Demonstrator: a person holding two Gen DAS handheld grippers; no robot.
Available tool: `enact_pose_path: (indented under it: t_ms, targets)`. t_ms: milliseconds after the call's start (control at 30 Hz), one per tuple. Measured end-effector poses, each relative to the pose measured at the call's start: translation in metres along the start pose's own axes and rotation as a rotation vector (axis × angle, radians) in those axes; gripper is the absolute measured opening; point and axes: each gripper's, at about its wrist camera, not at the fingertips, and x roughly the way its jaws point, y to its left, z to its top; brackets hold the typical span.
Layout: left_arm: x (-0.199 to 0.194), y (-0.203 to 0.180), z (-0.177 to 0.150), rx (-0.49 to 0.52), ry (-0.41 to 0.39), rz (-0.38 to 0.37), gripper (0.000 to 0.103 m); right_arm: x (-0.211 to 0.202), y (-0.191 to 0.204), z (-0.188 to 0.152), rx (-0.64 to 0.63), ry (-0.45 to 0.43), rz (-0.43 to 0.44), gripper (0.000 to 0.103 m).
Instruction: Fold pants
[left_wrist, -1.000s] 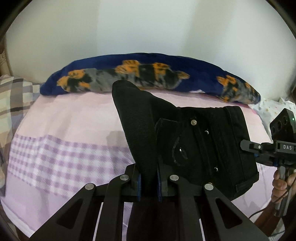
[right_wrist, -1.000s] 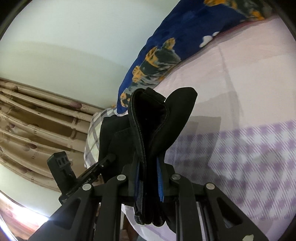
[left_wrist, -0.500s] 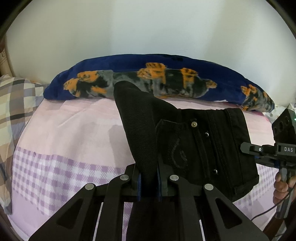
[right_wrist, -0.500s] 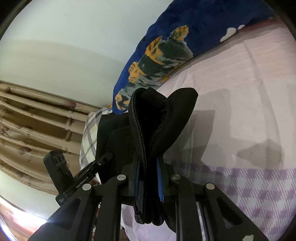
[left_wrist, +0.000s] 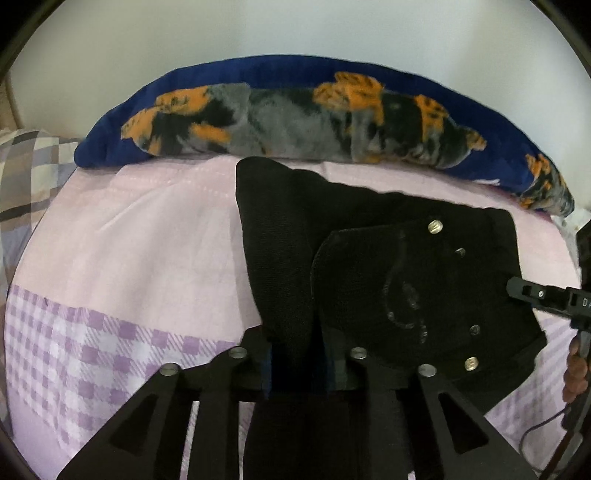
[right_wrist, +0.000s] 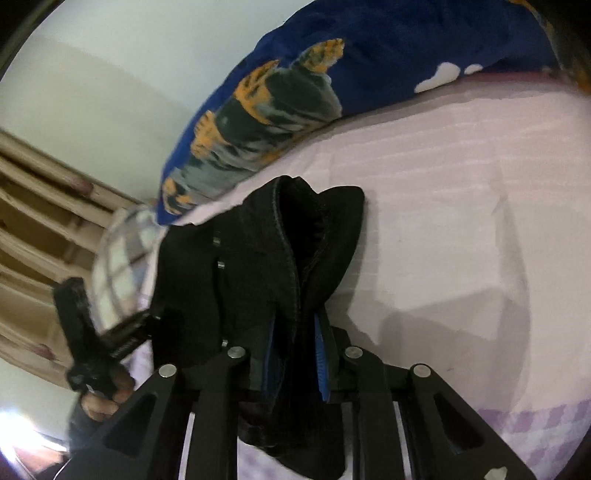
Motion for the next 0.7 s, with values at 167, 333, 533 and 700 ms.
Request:
enact_pose_path:
  t_ms: [167,333,533,700]
  targets:
    - [0.009,0.002,-0.004,0.000,-0.003,0.012,0.033,0.005,-0.005,-0.005,-0.019,-0.006,-0.056,0.026]
    - [0.009,0.009,-0.004,-0.024,-0.014,-0.004,0.039,0.011,-0.005,-0.004,-0.020,-0.012,-0.083,0.030]
    - [-0.004,0.014,-0.008,-0.058,-0.003,-0.007,0.044,0.003,0.006,-0.007,-0.035,-0.020,-0.136,0.038]
    - [-0.025,0.002,-0.031,0.012,-0.005,0.071,0.045,-0.015,0.013,-0.025,-0.053,-0.029,-0.153,0.038]
